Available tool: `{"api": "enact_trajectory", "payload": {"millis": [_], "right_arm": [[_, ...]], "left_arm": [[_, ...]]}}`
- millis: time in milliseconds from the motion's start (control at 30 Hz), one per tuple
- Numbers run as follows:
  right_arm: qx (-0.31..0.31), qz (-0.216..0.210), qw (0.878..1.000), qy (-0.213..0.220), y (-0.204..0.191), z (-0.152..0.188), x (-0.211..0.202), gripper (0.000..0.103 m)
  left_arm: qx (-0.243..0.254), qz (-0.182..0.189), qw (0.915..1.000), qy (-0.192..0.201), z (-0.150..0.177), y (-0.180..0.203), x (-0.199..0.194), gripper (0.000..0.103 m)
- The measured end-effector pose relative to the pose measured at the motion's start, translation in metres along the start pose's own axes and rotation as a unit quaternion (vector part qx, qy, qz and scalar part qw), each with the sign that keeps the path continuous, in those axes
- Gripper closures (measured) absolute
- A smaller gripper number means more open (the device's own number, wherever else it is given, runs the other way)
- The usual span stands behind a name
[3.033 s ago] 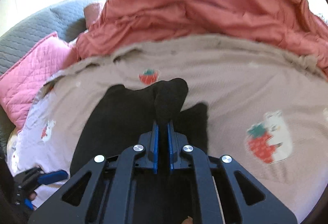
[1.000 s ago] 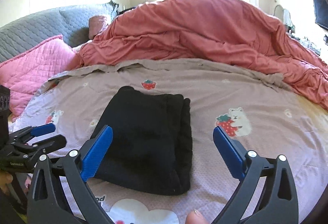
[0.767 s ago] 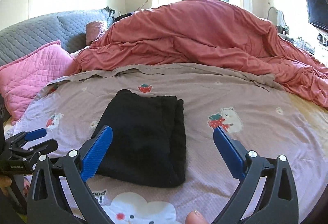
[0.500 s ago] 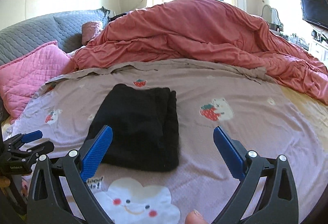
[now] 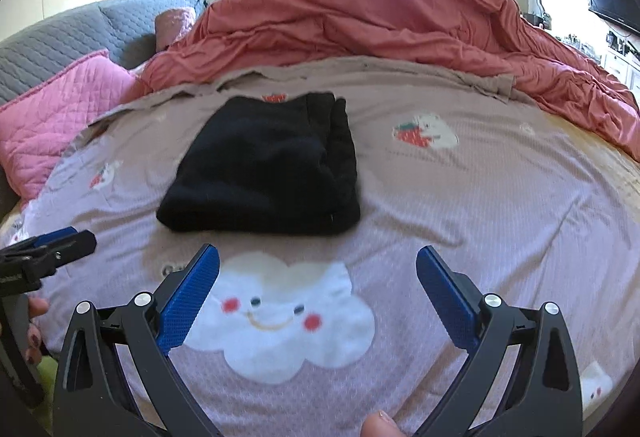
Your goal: Fold small clothes
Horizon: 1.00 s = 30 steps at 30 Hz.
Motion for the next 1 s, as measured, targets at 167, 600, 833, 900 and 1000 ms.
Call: {"api": "enact_trajectory", "payload": {"millis": [167,600,833,900,1000], "right_arm": [[-0.003,-0.002,1.000,-0.004,-0.002,0.006,0.001,0.005],[-0.002,-0.013,1.000,-0.005,-0.009,0.003,0.003,0.005],[-0.001,-0.012,1.000,-0.007,-0.009,0.003,0.005,0.005],[-0.002,-0.011,1.000,-0.007,-0.009,0.003,0.006,0.005],[-0.003,-0.012,1.000,-0.006,-0.009,0.003,0.006,0.005]], "left_arm": [[-0.008,-0.010,0.9999,-0.007,0.010,-0.001,0.005,0.009],[-0.003,-0.024,0.9997,-0.010,0.016,-0.003,0.005,0.009],[-0.002,-0.029,0.9995,-0.011,0.015,-0.004,0.005,0.009],[-0.002,-0.032,0.9994,-0.012,0.015,-0.005,0.005,0.009],[-0.004,-0.036,0.9993,-0.013,0.015,-0.006,0.006,0.010]]}}
Point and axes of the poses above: each gripper's, at about its wrist camera, not at the fingertips, and x roughly the way its jaws point, y to its right, z to its underside, the point moved 3 cm from there along x, roughly the way its jaws point, and after that the axes turned 6 degrees about -z, right-handed, at the moved point
